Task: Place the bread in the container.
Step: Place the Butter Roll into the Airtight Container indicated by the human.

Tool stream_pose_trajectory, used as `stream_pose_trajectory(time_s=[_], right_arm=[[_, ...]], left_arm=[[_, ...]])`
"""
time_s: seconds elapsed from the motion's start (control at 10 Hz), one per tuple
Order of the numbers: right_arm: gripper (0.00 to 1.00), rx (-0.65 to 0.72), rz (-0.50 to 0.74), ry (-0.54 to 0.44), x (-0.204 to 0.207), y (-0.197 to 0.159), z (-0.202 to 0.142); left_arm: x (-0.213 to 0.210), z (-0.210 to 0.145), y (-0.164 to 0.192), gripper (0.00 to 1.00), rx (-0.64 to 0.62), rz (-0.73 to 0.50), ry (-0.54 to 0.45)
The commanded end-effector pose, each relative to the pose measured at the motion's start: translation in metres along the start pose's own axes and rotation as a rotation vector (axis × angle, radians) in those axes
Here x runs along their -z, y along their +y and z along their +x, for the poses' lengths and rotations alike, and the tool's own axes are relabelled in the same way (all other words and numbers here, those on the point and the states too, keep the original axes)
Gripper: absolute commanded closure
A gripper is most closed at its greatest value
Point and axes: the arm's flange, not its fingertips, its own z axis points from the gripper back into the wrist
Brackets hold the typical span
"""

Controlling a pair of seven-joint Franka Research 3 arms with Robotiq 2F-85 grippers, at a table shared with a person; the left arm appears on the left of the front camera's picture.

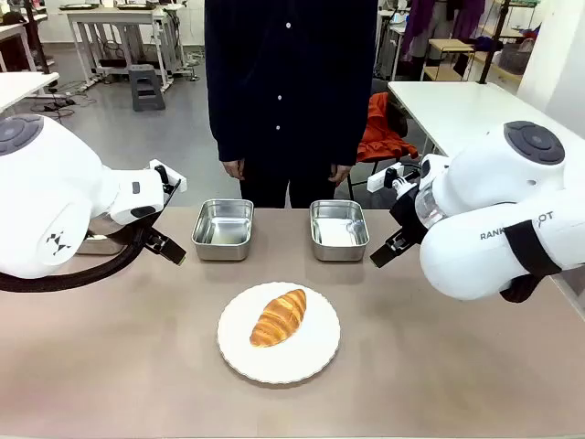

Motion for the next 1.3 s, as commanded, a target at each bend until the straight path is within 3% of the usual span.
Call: stream_pose_trajectory(time_s=[0.0, 0.9, 1.2], right_arm=[[0.0, 0.0, 0.0, 0.0, 0.0, 0.0, 0.0], [0.0, -0.002, 0.0, 0.0, 0.0, 0.0, 0.0], [0.0, 0.033, -0.014, -0.028, -0.057, -0.035, 0.044]], left_arm=[[0.0, 0.0, 0.0, 0.0, 0.0, 0.0, 0.0], [0.0, 0.0, 0.0, 0.0, 0.0, 0.0, 0.0], [-0.063, 0.029, 0.064, 0.0, -0.051, -0.135, -0.014]])
